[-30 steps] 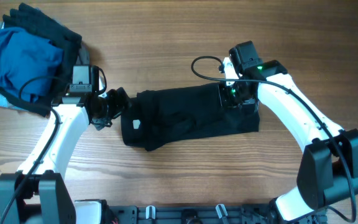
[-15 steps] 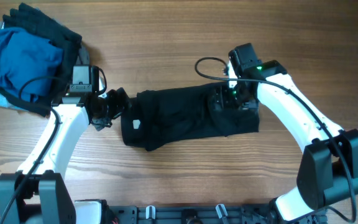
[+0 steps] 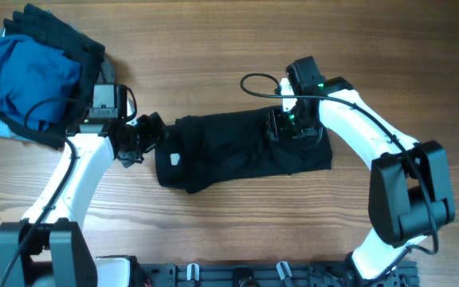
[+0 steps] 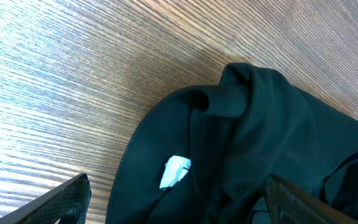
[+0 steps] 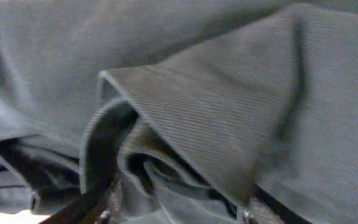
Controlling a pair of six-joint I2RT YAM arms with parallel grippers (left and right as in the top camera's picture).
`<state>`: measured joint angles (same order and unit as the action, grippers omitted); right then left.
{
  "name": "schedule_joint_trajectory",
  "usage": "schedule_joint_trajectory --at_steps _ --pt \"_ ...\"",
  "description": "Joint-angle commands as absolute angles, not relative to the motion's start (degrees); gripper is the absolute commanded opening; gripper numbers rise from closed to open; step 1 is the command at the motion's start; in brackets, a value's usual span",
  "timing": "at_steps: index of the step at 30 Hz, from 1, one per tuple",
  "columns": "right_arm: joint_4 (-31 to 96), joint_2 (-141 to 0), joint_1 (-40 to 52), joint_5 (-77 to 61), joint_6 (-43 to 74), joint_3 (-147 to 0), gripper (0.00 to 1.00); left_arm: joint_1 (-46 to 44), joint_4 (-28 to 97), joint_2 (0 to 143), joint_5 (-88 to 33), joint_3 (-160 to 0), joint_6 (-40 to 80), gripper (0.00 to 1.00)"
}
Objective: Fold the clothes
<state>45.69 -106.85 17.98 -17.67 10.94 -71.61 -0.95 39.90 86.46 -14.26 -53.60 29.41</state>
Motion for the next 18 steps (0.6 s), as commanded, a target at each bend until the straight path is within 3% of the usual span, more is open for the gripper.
schedule_joint_trajectory --at_steps 1,5,10,18 --pt "44.82 -108.09 18.22 -27.94 5.06 -71.55 0.53 -0.89 39.94 87.02 -13.89 -53.95 28.73 0.90" --pt "44.53 -108.09 18.55 -40.99 -1.93 -71.55 0.47 -0.89 39.94 87.02 -13.89 -53.95 28.75 0.90" --pt "41.10 -108.12 21.47 -45.84 -1.34 -71.55 0.51 -0.89 40.34 87.02 -13.89 -53.95 28.73 0.91" --pt "46.37 -103.83 20.56 -17.50 9.50 -73.47 0.55 -0.89 41.08 87.02 -13.89 -53.95 28.73 0.94"
